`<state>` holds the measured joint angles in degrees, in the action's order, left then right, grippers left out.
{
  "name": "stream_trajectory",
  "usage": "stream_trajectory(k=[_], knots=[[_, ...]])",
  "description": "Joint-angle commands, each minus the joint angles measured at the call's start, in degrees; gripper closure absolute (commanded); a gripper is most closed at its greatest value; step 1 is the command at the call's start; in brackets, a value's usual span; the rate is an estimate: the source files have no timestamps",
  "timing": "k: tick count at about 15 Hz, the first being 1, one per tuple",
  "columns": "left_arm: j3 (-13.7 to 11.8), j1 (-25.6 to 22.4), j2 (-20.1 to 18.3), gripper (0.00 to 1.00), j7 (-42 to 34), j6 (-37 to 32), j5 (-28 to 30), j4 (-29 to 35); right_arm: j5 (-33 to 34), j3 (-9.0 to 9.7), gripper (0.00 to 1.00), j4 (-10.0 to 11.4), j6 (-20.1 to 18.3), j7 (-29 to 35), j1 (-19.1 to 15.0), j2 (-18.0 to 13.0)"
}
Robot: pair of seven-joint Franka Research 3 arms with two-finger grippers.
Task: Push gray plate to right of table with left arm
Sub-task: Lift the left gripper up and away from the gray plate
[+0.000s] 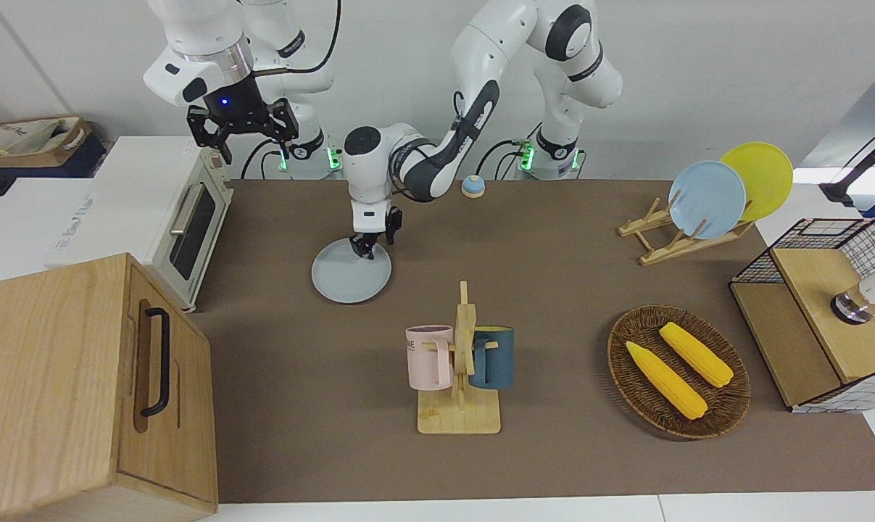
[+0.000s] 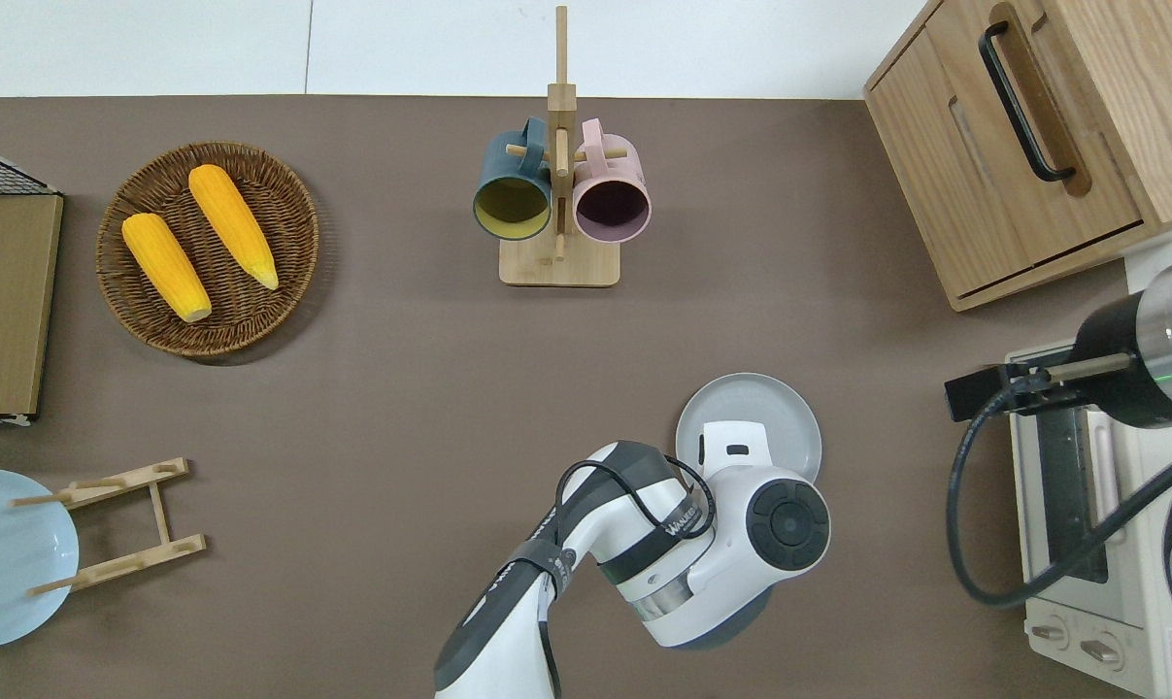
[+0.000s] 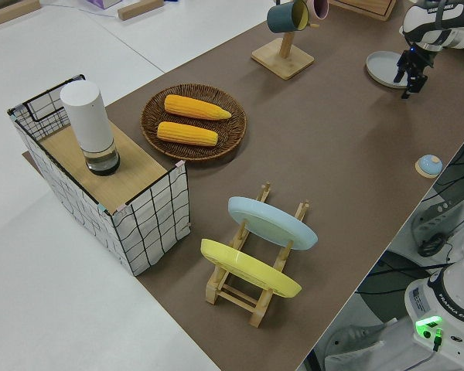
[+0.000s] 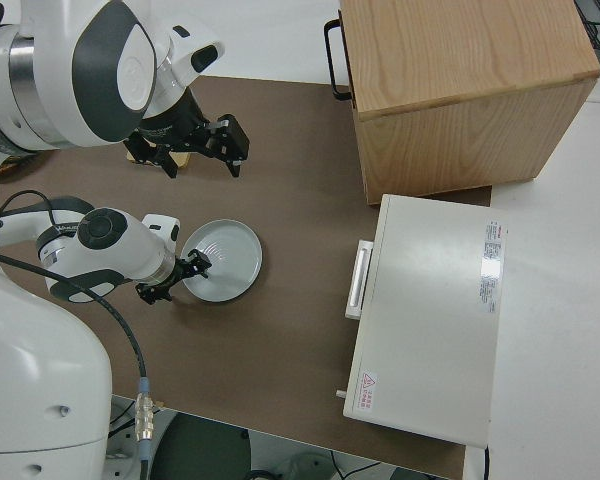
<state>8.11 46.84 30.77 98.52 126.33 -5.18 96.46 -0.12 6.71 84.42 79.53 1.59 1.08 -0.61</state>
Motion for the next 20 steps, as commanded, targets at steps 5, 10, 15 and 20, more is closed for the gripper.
stream_trajectory(k=[5, 10, 15, 20], knots=[[-1.08, -0.34, 0.08, 0.01, -3.58, -6.08, -1.23, -3.82, -0.59, 0.85, 0.017, -0.22, -0.7, -0.01, -1.16, -0.36], [-0.82, -4.29, -4.83, 0.01, -14.48, -14.34, 0.08, -4.44, -0.59, 0.85, 0.017, -0.22, -0.7, 0.08, -1.16, -0.36], [-1.34, -9.3, -12.56, 0.01, -29.76, -24.54, 2.54, -5.5, -0.59, 0.76, 0.017, -0.22, -0.7, -0.01, -1.16, -0.36], [-1.52, -19.83, -21.08, 0.01, -50.4, -34.73, 4.48, -5.5, -0.59, 0.85, 0.017, -0.22, -0.78, 0.08, -1.16, -0.36]])
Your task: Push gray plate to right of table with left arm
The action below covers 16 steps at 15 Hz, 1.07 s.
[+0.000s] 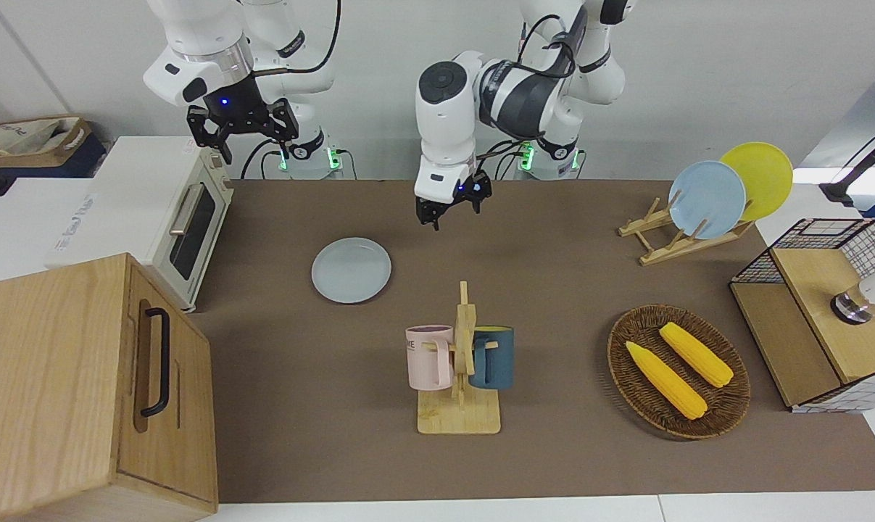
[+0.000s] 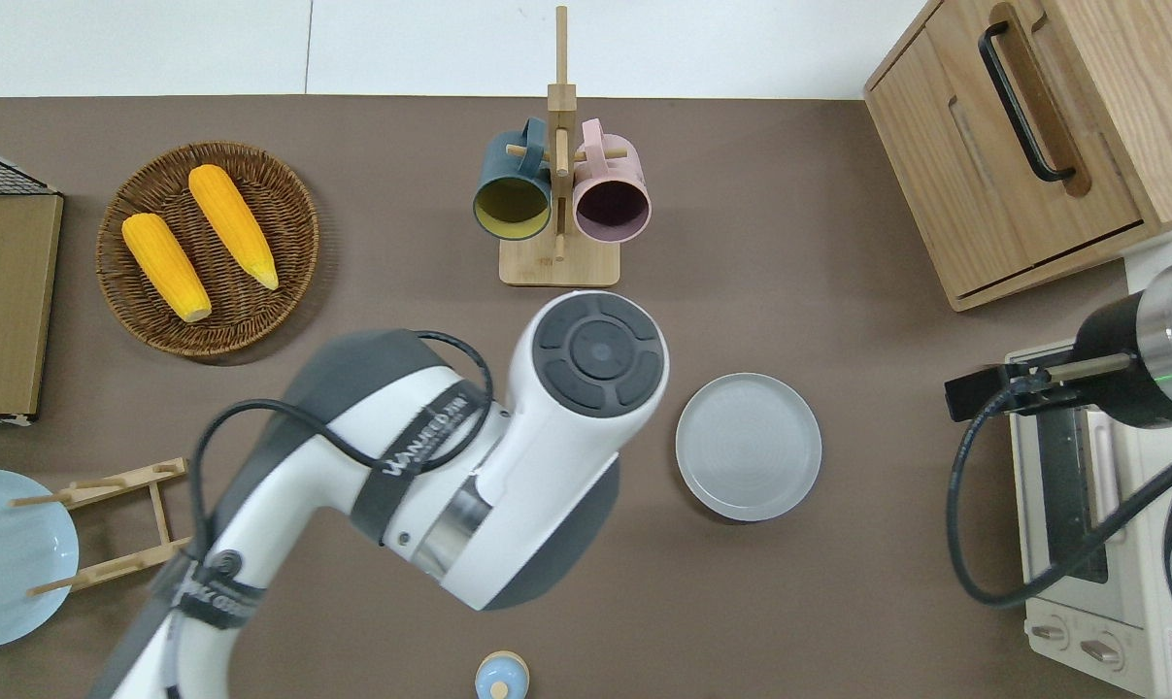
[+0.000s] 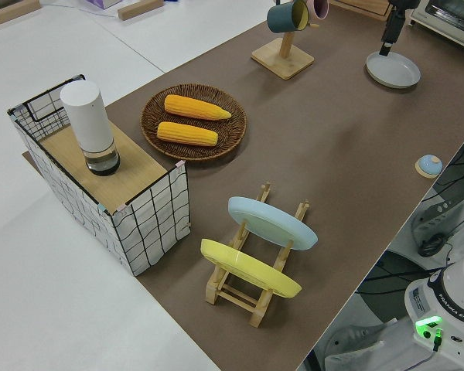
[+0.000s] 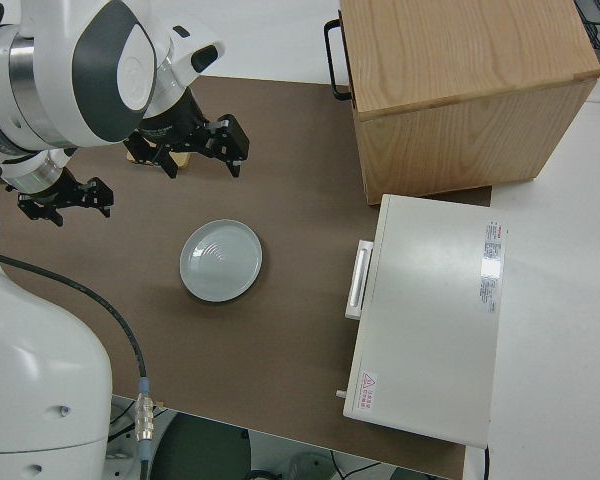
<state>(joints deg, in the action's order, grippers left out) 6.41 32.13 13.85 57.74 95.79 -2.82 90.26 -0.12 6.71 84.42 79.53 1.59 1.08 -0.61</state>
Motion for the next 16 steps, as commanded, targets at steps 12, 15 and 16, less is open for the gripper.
stream_trajectory(k=[12, 15, 16], knots=[[-1.57, -32.55, -10.86, 0.0, -57.0, -9.75, 2.29, 0.79, -0.59, 0.76, 0.017, -0.22, -0.7, -0.01, -1.16, -0.36], [-1.75, -34.41, -10.6, 0.0, -60.73, -5.79, 2.64, 0.88, -0.59, 0.85, 0.017, -0.22, -0.78, -0.01, -1.16, -0.36], [-1.83, -34.5, -10.51, 0.0, -60.73, -5.62, 2.9, 1.06, -0.59, 0.85, 0.017, -0.22, -0.7, -0.01, -1.16, -0.36]])
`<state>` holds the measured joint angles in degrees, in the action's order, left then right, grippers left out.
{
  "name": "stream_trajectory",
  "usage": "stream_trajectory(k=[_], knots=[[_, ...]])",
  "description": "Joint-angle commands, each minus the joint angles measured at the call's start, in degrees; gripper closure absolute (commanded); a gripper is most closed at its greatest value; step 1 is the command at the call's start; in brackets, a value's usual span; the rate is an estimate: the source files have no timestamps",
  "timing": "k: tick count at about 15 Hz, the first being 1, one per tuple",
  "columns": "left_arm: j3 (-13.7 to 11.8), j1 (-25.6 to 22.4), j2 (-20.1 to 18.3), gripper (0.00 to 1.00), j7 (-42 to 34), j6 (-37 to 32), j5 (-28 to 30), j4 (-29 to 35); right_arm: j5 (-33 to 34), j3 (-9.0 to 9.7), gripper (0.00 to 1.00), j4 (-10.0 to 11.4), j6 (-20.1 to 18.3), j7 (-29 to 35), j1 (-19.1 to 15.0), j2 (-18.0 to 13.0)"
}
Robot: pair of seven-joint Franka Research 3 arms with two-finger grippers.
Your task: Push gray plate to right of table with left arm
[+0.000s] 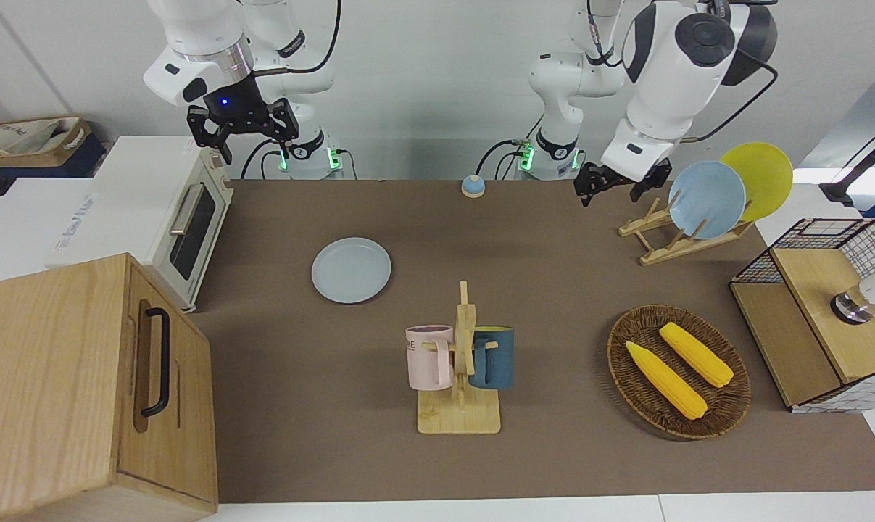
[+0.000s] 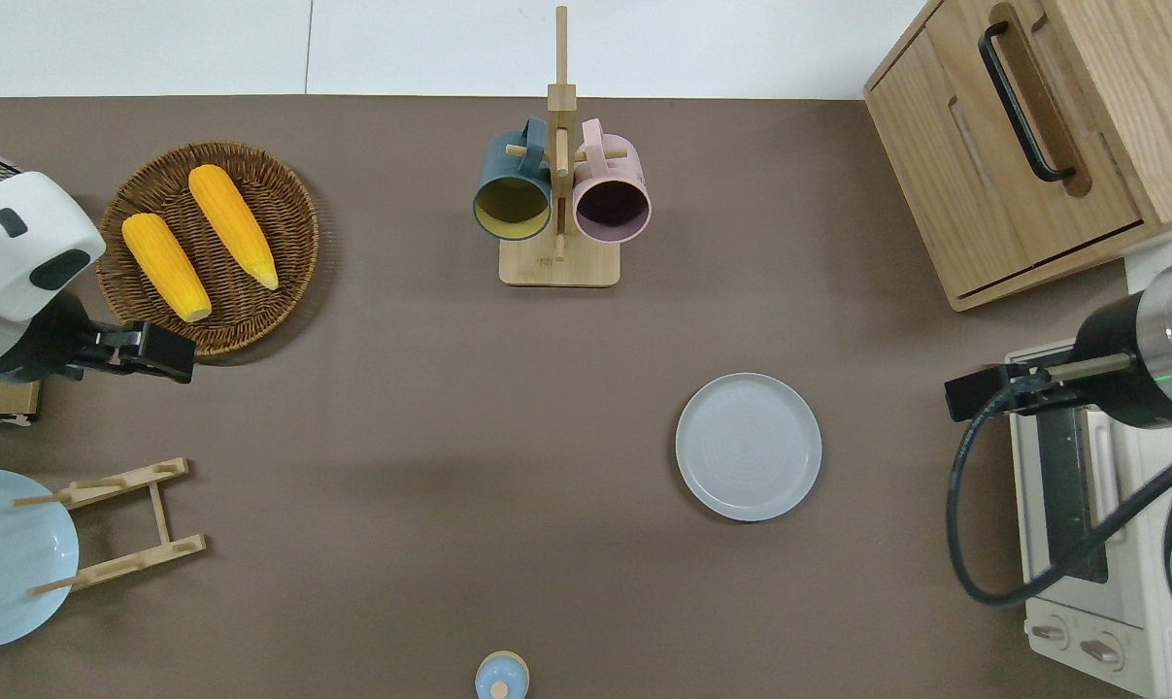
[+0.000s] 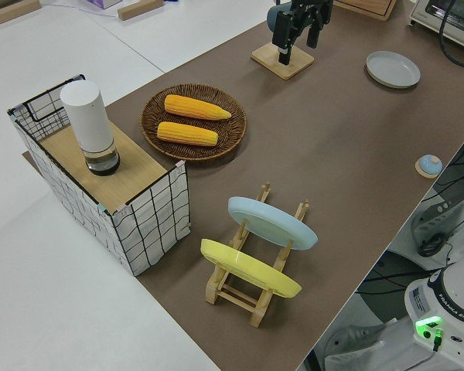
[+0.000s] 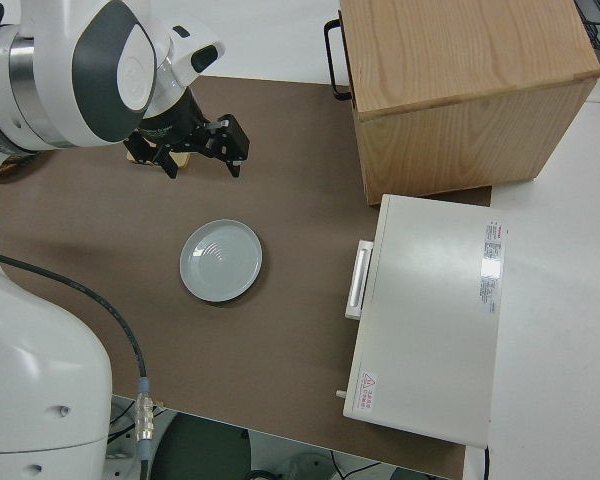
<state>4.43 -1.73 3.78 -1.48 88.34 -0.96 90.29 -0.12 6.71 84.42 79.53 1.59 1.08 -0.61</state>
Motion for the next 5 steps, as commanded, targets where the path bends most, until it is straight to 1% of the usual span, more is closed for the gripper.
stream_trajectory(k=[1, 5], knots=[[0.05, -0.47, -0.44, 0.0, -2.2, 2.44, 0.79, 1.2, -0.59, 0.85, 0.017, -0.22, -0.78, -0.01, -1.16, -0.36], [-0.04, -0.38, -0.27, 0.0, -2.56, 2.71, 0.79, 1.47, -0.59, 0.76, 0.017, -0.22, -0.7, 0.08, -1.16, -0.36]])
